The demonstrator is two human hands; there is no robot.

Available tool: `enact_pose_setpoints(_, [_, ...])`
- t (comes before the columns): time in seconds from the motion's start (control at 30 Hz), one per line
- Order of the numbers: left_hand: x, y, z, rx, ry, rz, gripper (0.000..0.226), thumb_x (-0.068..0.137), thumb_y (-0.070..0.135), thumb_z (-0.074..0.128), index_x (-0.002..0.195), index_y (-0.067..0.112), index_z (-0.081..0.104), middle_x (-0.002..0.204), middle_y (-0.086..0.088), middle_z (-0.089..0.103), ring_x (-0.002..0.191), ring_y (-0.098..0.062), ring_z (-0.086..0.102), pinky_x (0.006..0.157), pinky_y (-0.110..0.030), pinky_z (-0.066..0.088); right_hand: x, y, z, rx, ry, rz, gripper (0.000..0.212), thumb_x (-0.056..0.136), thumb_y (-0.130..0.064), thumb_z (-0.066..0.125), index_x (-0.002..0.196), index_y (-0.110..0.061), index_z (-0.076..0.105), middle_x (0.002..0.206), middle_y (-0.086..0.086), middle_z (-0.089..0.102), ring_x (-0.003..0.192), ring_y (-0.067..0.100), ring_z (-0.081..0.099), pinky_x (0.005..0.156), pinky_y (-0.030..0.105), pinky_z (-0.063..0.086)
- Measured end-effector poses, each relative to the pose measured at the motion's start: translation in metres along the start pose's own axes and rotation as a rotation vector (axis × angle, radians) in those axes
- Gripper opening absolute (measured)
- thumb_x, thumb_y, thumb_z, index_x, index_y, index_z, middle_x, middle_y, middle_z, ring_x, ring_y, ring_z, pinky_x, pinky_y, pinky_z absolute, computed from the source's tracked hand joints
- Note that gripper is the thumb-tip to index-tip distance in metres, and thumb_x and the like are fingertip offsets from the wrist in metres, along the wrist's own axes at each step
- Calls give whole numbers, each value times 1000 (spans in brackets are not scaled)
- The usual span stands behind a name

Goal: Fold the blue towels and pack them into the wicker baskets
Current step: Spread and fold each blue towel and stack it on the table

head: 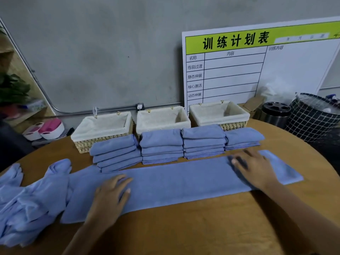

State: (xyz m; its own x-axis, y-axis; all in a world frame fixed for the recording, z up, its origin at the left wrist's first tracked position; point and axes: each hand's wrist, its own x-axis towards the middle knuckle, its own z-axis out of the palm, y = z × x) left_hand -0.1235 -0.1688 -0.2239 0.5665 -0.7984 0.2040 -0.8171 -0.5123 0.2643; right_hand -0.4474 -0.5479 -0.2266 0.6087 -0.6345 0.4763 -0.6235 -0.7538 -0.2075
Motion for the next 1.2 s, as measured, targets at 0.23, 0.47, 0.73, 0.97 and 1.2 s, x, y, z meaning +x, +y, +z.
enact_pose_setpoints(0.23, [-4, -3, -15, 169, -314, -88, 106, 57, 94, -25, 152, 55, 2, 161, 24, -14, 154, -16, -9, 120, -62, 5, -21, 15, -16, -17, -322, 75, 79, 87, -74, 0, 146, -42, 41, 156, -12, 37, 142, 13, 34, 111, 39, 30])
enact_pose_setpoints(0.47, [11, 108, 3, 56, -220, 29, 77, 85, 83, -2, 155, 52, 2, 165, 16, -13, 154, -21, -12, 120, -60, -2, -29, -115, -17, 65, -437, -101, 109, 66, -87, -24, 153, -43, 25, 163, -14, 20, 153, 18, 12, 120, 48, 15])
enact_pose_setpoints(0.73, [-9, 50, 5, 226, -260, -135, 95, 70, 94, -6, 154, 51, -5, 166, 13, -14, 154, -25, -10, 119, -64, 2, -41, -81, -11, -18, -558, -54, 89, 74, -84, -8, 155, -48, 0, 165, -15, -11, 153, 15, -12, 122, 43, -4])
enact_pose_setpoints(0.97, [-36, -11, -21, 216, -247, -282, 119, 47, 100, -22, 154, 52, -4, 166, 13, -13, 154, -24, -8, 120, -63, 4, -41, -46, -18, -64, -510, 62, 108, 57, -93, -21, 154, -51, 0, 165, -16, -7, 153, 15, -8, 123, 45, -1])
enact_pose_setpoints(1.2, [-39, -16, -27, 196, -239, -259, 119, 45, 103, -18, 153, 56, -1, 166, 14, -11, 154, -23, -8, 121, -61, 2, -48, -12, -41, -82, -541, 165, 82, 80, -78, 3, 155, -46, 1, 166, -12, -7, 153, 16, -7, 123, 45, 0])
